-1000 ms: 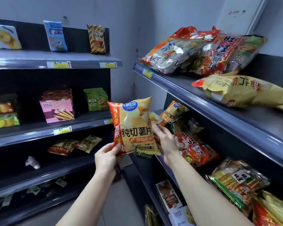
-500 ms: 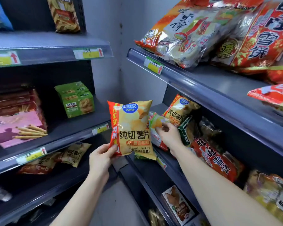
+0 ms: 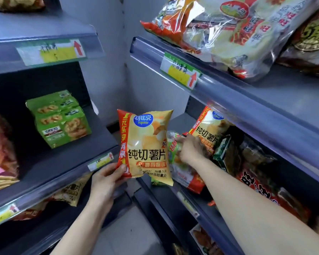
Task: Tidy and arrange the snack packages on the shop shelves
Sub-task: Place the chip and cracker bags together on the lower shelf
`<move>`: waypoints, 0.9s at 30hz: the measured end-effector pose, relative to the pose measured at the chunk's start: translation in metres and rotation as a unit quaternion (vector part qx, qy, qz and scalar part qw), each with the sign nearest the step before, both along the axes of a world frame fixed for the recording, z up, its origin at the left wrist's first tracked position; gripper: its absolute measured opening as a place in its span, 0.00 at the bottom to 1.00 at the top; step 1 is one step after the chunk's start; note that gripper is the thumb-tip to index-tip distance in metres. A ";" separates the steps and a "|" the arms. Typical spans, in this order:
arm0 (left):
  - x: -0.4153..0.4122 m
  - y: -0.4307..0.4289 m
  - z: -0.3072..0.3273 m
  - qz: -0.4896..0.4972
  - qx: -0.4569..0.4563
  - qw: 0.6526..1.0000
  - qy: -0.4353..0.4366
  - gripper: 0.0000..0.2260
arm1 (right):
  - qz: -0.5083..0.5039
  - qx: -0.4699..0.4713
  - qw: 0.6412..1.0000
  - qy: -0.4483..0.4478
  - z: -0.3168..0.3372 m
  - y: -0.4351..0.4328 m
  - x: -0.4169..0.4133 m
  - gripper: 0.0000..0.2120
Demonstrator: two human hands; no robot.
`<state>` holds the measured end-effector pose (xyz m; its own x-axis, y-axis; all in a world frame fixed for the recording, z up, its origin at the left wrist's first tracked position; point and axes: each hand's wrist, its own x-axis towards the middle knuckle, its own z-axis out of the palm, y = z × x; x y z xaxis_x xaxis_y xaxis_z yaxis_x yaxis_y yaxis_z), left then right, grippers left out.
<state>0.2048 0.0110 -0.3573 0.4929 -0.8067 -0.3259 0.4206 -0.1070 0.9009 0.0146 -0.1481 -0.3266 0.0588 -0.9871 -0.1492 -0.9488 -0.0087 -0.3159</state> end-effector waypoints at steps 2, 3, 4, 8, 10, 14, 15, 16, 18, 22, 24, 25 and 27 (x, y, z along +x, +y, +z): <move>0.004 -0.009 -0.002 -0.015 0.004 1.000 -0.003 0.03 | 0.008 -0.009 0.999 0.046 0.006 -0.004 -0.001 0.15; 0.006 -0.014 -0.002 -0.026 0.007 1.000 -0.004 0.03 | 0.014 -0.012 0.998 0.064 0.008 -0.004 -0.001 0.14; 0.008 -0.018 -0.004 -0.035 0.010 0.999 -0.003 0.03 | 0.021 -0.018 0.997 0.076 0.007 -0.004 -0.001 0.14; 0.022 -0.030 -0.004 -0.062 0.011 0.998 0.015 0.04 | 0.032 -0.048 0.995 0.082 -0.005 -0.006 0.002 0.21; 0.028 -0.032 -0.004 -0.074 0.010 0.997 0.019 0.05 | 0.028 -0.019 0.994 0.107 -0.010 -0.010 0.006 0.22; 0.044 -0.033 -0.006 -0.072 0.021 0.997 0.026 0.05 | 0.014 -0.057 0.986 0.155 -0.009 -0.010 0.011 0.12; 0.047 -0.032 -0.006 -0.073 0.021 0.997 0.030 0.05 | 0.010 -0.085 0.984 0.157 -0.008 -0.009 0.012 0.12; 0.050 -0.032 -0.006 -0.073 0.020 0.997 0.033 0.05 | 0.002 -0.104 0.983 0.148 -0.008 -0.008 0.012 0.13; 0.055 -0.032 -0.006 -0.073 0.018 0.997 0.036 0.05 | -0.029 -0.117 0.986 0.113 -0.007 -0.008 0.014 0.12; 0.062 -0.036 -0.007 -0.075 0.018 0.996 0.045 0.06 | -0.138 -0.126 0.982 0.019 0.006 -0.005 0.013 0.07; 0.066 -0.039 -0.009 -0.082 0.025 0.995 0.042 0.05 | -0.198 -0.143 0.968 -0.059 0.017 -0.003 0.012 0.07; 0.066 -0.041 -0.010 -0.087 0.029 0.995 0.034 0.04 | -0.227 -0.152 0.956 -0.101 0.024 -0.002 0.012 0.07; 0.065 -0.046 -0.011 -0.093 0.037 0.995 0.023 0.03 | -0.283 -0.178 0.927 -0.173 0.036 -0.001 0.012 0.08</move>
